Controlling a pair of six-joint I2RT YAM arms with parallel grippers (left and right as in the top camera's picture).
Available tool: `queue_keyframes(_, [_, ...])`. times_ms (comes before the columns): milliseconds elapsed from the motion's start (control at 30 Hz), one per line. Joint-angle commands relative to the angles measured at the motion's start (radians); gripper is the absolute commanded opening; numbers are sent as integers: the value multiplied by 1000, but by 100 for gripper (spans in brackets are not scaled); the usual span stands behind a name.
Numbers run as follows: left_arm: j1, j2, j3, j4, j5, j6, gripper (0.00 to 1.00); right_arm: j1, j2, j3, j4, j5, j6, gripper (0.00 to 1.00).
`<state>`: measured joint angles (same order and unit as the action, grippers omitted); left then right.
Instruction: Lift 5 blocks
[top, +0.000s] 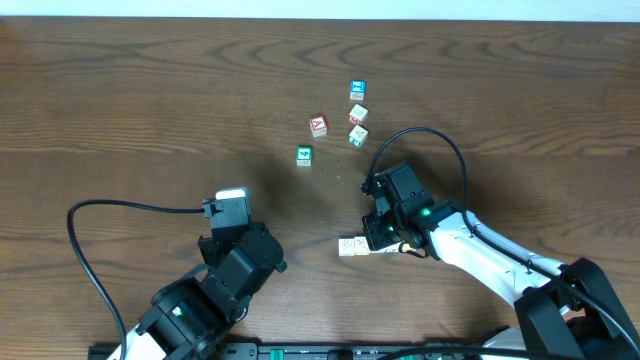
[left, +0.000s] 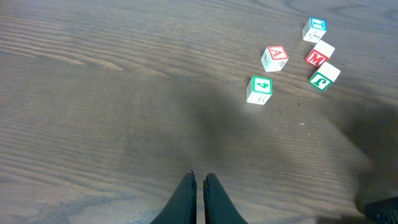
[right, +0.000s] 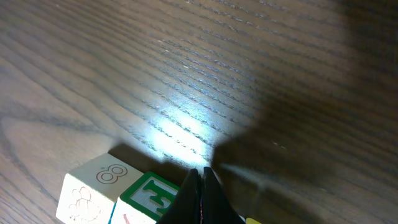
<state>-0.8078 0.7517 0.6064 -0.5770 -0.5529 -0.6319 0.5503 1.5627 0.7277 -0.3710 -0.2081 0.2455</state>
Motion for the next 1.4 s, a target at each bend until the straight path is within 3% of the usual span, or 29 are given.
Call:
queue_keyframes(0, [4,-2,0,-2,-20,-16,8,6,3,6,-4,9,13,1])
queue_keyframes(1367, [4,-2,0,-2,-20,-16,8,-56,3,6,-42,69,31,1])
